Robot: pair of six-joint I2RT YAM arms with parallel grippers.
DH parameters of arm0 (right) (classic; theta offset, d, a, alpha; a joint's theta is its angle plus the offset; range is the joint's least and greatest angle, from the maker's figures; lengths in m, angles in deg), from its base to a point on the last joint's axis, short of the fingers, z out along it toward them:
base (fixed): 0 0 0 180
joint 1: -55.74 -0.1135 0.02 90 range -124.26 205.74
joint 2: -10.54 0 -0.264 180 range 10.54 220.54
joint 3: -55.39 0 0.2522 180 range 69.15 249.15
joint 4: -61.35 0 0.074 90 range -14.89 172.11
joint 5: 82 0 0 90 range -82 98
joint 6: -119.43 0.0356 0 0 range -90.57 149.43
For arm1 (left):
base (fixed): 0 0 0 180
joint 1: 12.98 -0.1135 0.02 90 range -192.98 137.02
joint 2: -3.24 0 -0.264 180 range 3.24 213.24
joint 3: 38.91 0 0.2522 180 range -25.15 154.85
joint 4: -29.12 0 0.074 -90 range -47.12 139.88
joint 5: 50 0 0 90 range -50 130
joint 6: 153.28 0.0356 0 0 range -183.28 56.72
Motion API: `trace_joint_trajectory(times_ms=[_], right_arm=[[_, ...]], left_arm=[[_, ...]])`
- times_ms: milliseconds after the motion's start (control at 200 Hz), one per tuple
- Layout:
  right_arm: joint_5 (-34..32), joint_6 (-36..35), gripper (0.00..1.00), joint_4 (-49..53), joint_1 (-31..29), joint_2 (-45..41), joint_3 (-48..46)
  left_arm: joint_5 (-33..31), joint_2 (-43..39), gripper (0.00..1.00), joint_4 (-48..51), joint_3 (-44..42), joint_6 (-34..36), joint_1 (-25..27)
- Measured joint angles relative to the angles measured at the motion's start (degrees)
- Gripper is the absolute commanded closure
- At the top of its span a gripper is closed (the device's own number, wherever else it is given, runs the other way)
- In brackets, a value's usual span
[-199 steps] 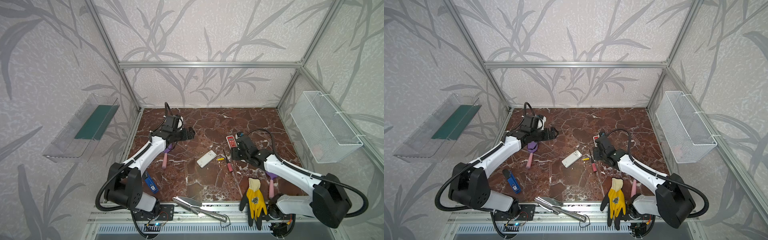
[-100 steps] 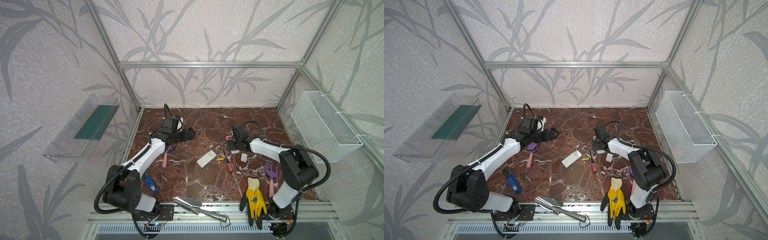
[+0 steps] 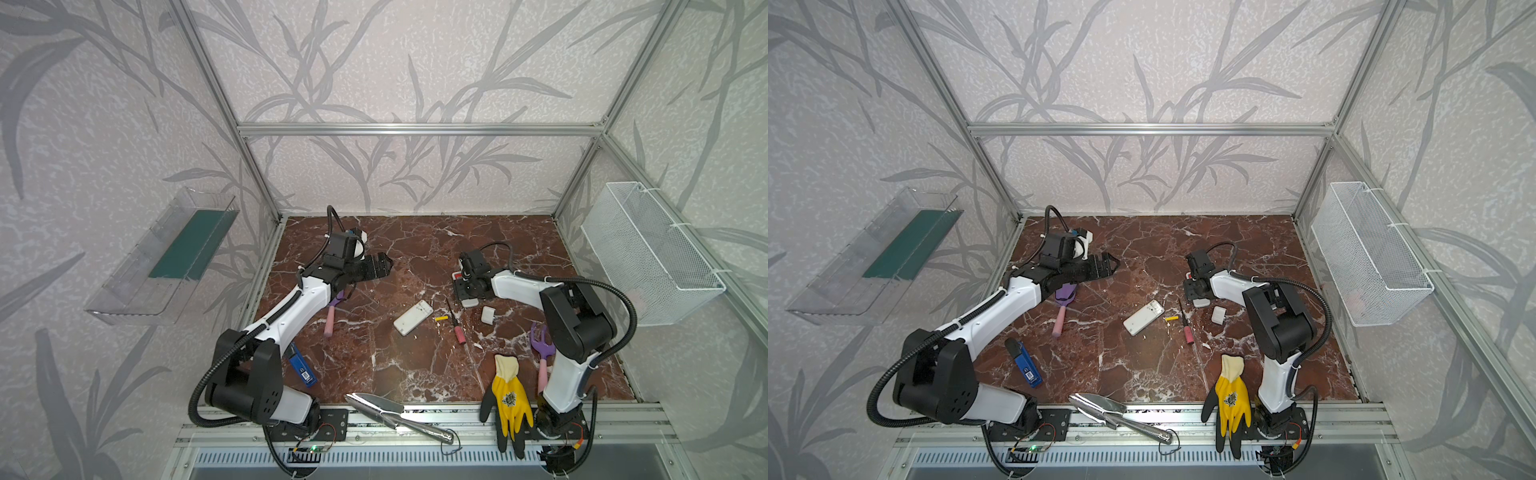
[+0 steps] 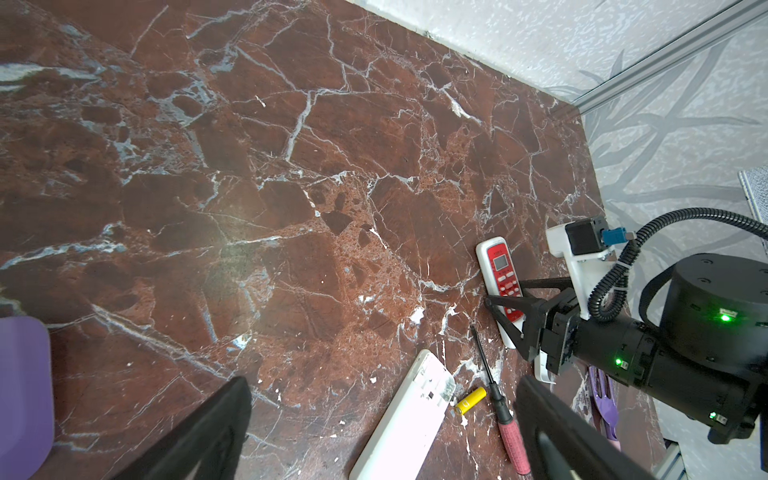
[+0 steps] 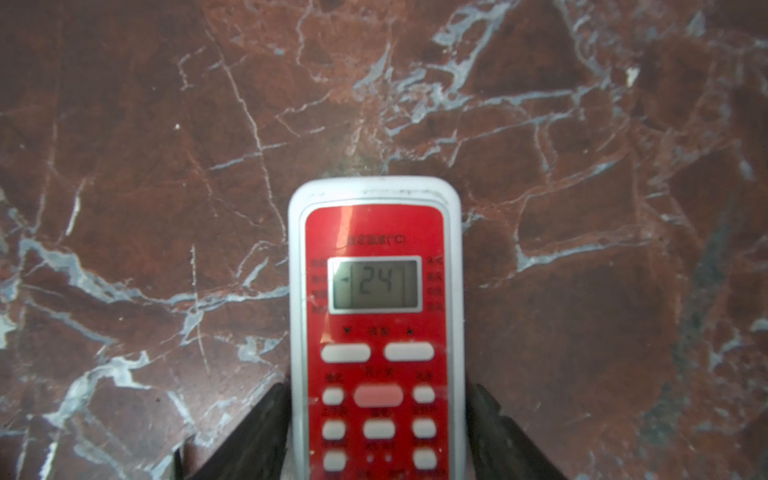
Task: Unload the batteries from the remote control
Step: 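Grasp the red-and-white remote with the right gripper, then lift the red remote with the right gripper toward the left gripper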
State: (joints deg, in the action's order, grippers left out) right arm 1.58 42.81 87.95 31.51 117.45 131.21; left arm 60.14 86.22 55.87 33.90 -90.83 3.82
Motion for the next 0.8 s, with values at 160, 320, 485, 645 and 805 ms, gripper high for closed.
trace_joint_trajectory(times_ms=[160,320,485,645,805], right_arm=[[0.5,-0.1,0.5,-0.2,0.0,0.0,0.0],[1.5,-1.3,0.58,-0.2,0.0,-0.2,-0.2],[3.9,-2.9,0.61,0.8,0.1,-2.5,-1.5],[9.1,-4.3,0.62,1.8,0.1,-7.1,-1.8],[16.7,-5.2,0.62,2.1,0.1,-13.5,-3.1]], left_arm=[[-0.8,-0.8,0.01,-2.7,-3.1,2.0,0.0],[-1.0,-3.1,0.01,-7.7,-7.2,5.7,0.3],[-1.2,-5.6,0.01,-13.6,-10.1,11.8,1.3],[-1.4,-7.7,0.0,-16.2,-10.7,22.5,3.4],[0.1,-11.3,0.01,-15.6,-10.8,37.6,5.1]])
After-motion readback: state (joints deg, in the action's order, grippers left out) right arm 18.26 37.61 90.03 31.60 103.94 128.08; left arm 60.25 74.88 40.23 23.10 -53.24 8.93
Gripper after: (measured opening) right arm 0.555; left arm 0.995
